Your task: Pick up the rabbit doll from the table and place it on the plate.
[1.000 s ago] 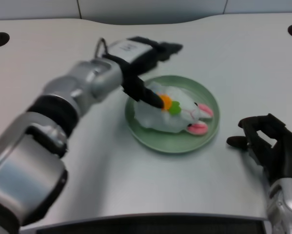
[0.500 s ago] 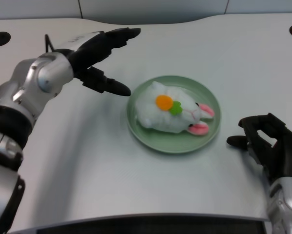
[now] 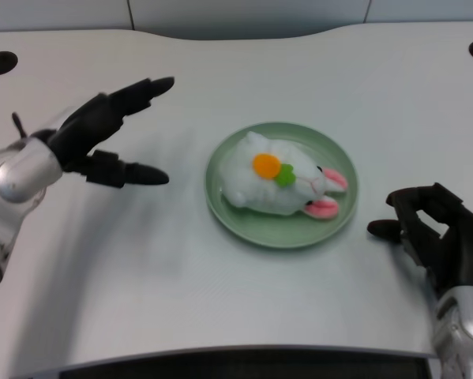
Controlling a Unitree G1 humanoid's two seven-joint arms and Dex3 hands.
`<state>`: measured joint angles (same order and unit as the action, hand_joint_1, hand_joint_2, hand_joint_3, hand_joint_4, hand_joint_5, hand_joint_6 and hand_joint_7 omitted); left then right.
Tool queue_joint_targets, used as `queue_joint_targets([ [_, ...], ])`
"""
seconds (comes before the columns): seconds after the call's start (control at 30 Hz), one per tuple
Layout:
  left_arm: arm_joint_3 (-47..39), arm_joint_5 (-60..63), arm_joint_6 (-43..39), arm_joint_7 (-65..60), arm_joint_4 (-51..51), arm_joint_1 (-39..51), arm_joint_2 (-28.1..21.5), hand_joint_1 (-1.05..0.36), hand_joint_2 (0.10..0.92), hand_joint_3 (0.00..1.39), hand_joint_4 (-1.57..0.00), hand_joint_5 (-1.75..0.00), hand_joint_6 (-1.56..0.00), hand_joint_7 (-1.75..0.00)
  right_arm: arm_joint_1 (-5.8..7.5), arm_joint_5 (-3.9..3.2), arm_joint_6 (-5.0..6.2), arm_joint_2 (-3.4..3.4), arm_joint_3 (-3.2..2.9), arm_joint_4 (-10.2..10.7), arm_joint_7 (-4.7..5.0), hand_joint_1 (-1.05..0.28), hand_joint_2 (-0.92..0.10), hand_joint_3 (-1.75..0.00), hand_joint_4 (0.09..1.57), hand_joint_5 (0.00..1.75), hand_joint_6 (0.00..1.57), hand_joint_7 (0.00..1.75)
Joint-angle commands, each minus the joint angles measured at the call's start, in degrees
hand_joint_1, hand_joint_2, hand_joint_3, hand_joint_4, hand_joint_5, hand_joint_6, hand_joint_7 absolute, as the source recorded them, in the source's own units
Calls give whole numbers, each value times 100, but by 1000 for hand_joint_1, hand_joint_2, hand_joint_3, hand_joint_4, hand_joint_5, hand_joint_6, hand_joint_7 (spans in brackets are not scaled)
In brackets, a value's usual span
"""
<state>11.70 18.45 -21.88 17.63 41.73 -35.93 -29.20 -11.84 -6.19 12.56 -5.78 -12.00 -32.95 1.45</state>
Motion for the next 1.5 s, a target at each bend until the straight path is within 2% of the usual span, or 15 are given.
queue_joint_targets([
  [0.03, -127, -63, -25, -47, -285, 406, -126, -864, 921, 149, -137, -74, -91, -29, 31, 23, 22, -19, -1, 3, 1, -742, -921, -162, 843, 920, 788, 1230],
  [0.17, -279, -86, -47, -219, -560, 860, -159, -794, 921, 212, -184, -102, -114, -32, 22, 30, -24, -20, -2, 16, 19, -742, -921, -169, 850, 927, 785, 1238],
  [0.27, -589, -402, 42, -412, -913, 1327, 25, -598, 921, 248, -338, -191, -240, -77, 31, 69, -94, -25, 23, 85, 61, -752, -921, -172, 832, 920, 778, 1245],
  [0.37, -794, -680, 298, -431, -1385, 1751, 190, -495, 921, 311, -441, -276, -313, -85, 16, 88, -25, -40, 26, 14, 52, -753, -921, -175, 828, 917, 773, 1251],
  [0.43, -916, -843, 474, -435, -1658, 1978, 291, -455, 921, 337, -437, -567, -420, -47, 6, 115, 48, -50, 23, -43, 38, -749, -921, -179, 834, 919, 764, 1251],
  [0.53, -1123, -1231, 674, -394, -2134, 2421, 496, -440, 921, 388, -407, -907, -502, -35, 16, 132, -33, -32, 20, 29, 61, -754, -921, -180, 840, 922, 765, 1256],
  [0.67, -1205, -1272, 851, -530, -2509, 2782, 658, -403, 921, 419, -413, -1040, -545, -39, 35, 165, -36, -27, 36, 56, 91, -751, -921, -180, 835, 918, 755, 1255],
  [0.77, -1281, -1351, 1206, -584, -2779, 3015, 827, -371, 921, 432, -367, -1166, -583, -35, 53, 143, -20, -14, 34, 85, 71, -755, -921, -178, 840, 920, 761, 1265],
  [0.83, -1332, -1441, 1466, -585, -2931, 3110, 923, -364, 921, 435, -352, -1207, -599, -37, 64, 144, 36, -20, 38, 76, 47, -759, -921, -177, 840, 921, 763, 1268],
  [0.93, -1452, -1667, 1768, -593, -3104, 3238, 1120, -349, 921, 439, -306, -1249, -634, -42, 78, 141, -13, -16, 40, 122, 58, -765, -921, -178, 838, 923, 761, 1271],
  [1.07, -1622, -2043, 2103, -525, -3289, 3342, 1334, -385, 921, 447, -416, -1174, -689, -46, 79, 134, 23, -23, 39, 100, 29, -760, -921, -182, 834, 924, 755, 1273],
  [1.17, -1710, -2314, 2305, -447, -3370, 3399, 1445, -401, 921, 466, -526, -1235, -756, -70, 64, 124, -3, -28, 24, 86, 28, -765, -921, -175, 835, 925, 758, 1275],
  [1.27, -1754, -2474, 2492, -430, -3419, 3445, 1505, -415, 921, 487, -546, -1277, -812, -89, 55, 147, -22, -32, 22, 80, 57, -757, -921, -171, 833, 922, 757, 1273],
  [1.4, -1800, -2588, 2830, -509, -3553, 3565, 1615, -421, 921, 537, -552, -1329, -869, -105, 65, 113, -66, -25, 10, 129, 37, -758, -921, -168, 835, 922, 765, 1275],
  [1.5, -1812, -2630, 2849, -459, -3573, 3679, 1653, -409, 921, 592, -540, -1433, -900, -118, 62, 104, 33, -42, 3, 57, -11, -760, -921, -172, 839, 926, 759, 1271],
])
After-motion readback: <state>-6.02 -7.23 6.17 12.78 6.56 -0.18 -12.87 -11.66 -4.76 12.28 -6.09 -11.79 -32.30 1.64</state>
